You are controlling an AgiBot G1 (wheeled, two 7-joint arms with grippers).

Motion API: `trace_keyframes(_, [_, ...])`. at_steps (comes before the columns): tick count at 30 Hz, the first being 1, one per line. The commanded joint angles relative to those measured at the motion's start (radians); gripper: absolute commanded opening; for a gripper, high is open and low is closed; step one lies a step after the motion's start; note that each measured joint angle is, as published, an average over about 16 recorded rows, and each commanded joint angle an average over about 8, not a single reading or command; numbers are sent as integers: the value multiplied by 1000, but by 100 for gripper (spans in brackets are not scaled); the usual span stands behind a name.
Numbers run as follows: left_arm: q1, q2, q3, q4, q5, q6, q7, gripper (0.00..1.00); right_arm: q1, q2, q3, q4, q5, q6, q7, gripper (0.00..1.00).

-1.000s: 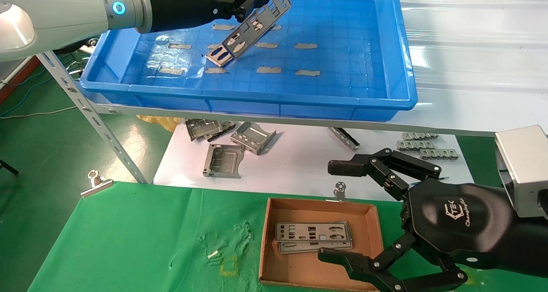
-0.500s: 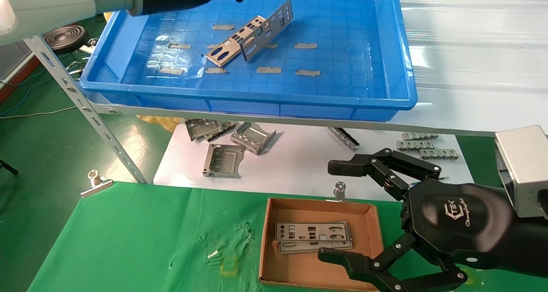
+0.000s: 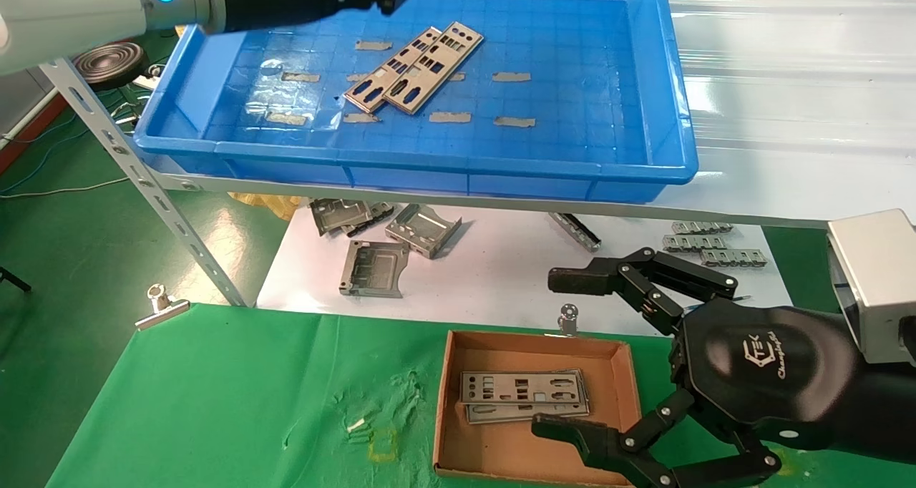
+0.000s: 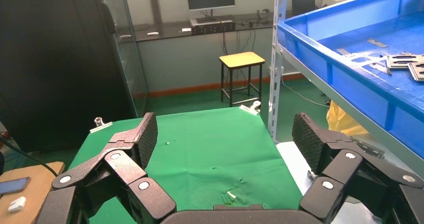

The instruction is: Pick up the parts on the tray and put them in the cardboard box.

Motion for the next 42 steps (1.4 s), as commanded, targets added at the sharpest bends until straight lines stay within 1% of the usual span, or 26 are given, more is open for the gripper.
trace_keyframes(1, [3,2,5,7,7,3,4,100,0,0,0,0,0,0,0,100])
trace_keyframes(7, [36,15,18,-3,18,-20,0,100,0,0,0,0,0,0,0,100])
trace_keyframes(17, [79,21,53,-71,42,-88,0,100,0,0,0,0,0,0,0,100])
trace_keyframes(30, [111,23,82,-122,17,-165,-40,100,0,0,0,0,0,0,0,100])
trace_keyframes(31, [113,23,85,-124,15,-170,-46,98,0,0,0,0,0,0,0,100])
trace_keyframes(32, [115,23,88,-127,14,-174,-51,90,0,0,0,0,0,0,0,100])
trace_keyframes(33, [116,23,92,-129,12,-179,-56,79,0,0,0,0,0,0,0,100])
trace_keyframes(38, [122,22,110,-141,5,-196,-77,17,0,0,0,0,0,0,0,100])
trace_keyframes(39, [123,22,114,-143,4,-198,-80,7,0,0,0,0,0,0,0,100])
trace_keyframes(40, [123,22,117,-145,2,-199,-83,1,0,0,0,0,0,0,0,100])
trace_keyframes(42, [124,22,125,-149,-1,-200,-87,0,0,0,0,0,0,0,0,100])
